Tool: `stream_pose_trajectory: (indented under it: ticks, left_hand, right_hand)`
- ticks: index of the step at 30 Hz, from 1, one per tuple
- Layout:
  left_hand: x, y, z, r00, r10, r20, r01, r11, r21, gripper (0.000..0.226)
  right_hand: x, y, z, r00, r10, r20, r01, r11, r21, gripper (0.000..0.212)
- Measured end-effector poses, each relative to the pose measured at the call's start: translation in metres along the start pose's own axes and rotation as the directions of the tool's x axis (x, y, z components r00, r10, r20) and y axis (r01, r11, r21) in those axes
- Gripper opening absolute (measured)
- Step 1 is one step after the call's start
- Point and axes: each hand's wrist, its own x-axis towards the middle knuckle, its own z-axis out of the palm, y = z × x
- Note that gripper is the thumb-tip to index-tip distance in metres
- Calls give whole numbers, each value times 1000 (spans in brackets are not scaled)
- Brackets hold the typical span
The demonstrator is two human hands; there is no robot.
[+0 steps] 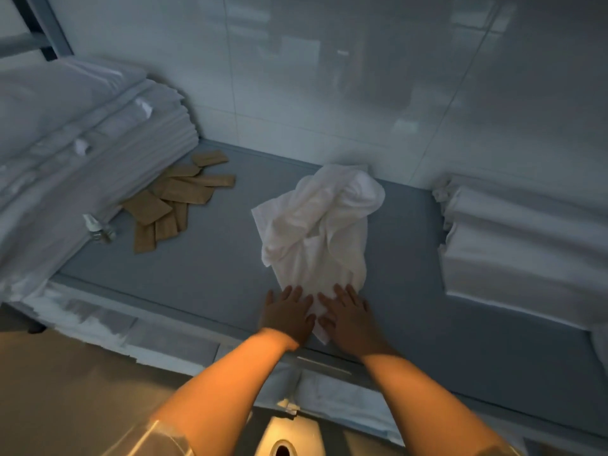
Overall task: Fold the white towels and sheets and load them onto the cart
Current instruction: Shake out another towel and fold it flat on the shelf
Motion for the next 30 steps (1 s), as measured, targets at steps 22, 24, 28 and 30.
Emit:
stream_pose_trajectory:
  ticks: [22, 24, 28, 30]
  left_hand:
    - [-38, 84, -37, 994, -17, -109, 4, 993, -116, 59]
    - [-31, 85, -35, 994, -6, -106, -7, 993, -118, 59]
    - [-22, 84, -36, 990, 75, -122, -92, 986, -137, 60]
    - [-20, 88, -41, 973, 170, -155, -196, 966, -171, 60]
  right_hand:
    - [-61, 47, -36, 934, 356, -15, -344, 911, 227, 69]
    - [-57, 54, -33, 945, 327, -30, -295, 883, 364, 52]
    - [-63, 51, -38, 941, 311, -135, -165, 767, 620, 33]
    - [-68, 47, -49, 937, 311, -157, -113, 697, 708, 30]
